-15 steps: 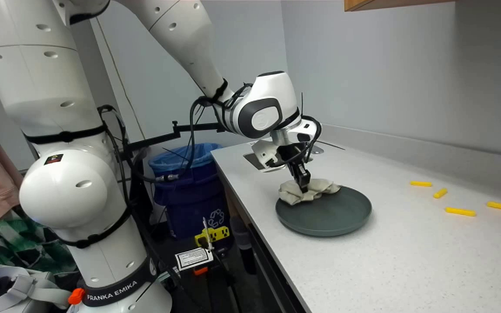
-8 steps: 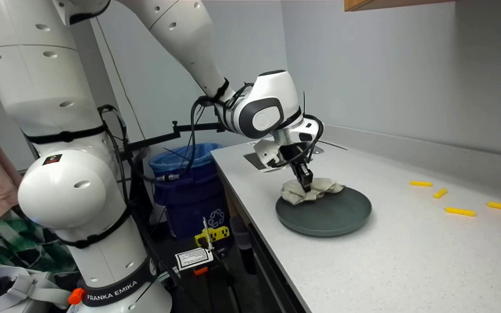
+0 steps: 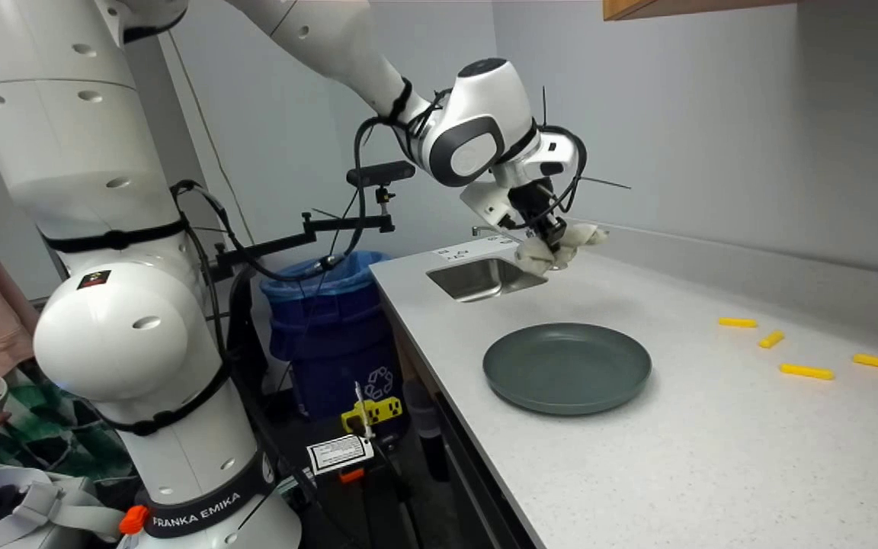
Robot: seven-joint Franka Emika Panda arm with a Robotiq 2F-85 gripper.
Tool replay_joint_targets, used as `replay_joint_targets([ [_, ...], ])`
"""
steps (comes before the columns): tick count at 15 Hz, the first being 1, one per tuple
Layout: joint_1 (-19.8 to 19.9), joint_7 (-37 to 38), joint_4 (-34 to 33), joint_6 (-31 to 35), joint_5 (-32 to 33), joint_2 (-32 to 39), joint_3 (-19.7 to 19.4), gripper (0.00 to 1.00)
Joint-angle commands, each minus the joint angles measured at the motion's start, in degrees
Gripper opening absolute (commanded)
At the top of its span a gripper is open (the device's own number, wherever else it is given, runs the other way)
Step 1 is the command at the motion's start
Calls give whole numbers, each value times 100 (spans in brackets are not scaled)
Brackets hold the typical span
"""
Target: Use the cloth to wipe the table and then move it to the left and wipe the countertop
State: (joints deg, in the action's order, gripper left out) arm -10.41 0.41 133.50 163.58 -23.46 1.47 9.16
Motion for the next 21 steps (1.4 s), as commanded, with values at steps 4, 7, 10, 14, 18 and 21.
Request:
replay_joint_targets([
  [4, 73, -1612, -946, -635, -1124, 257, 85, 3],
  [7, 101, -2215, -1111, -797, -1456, 337, 78, 3],
  [10, 118, -2566, -1202, -879, -1728, 401, 71, 3],
  [14, 128, -2779, -1261, -910, -1885, 468, 63, 3],
  [18, 133, -2834, -1277, -891, -1898, 498, 63, 3],
  [21, 134, -2816, -1275, -890, -1850, 507, 55, 3],
])
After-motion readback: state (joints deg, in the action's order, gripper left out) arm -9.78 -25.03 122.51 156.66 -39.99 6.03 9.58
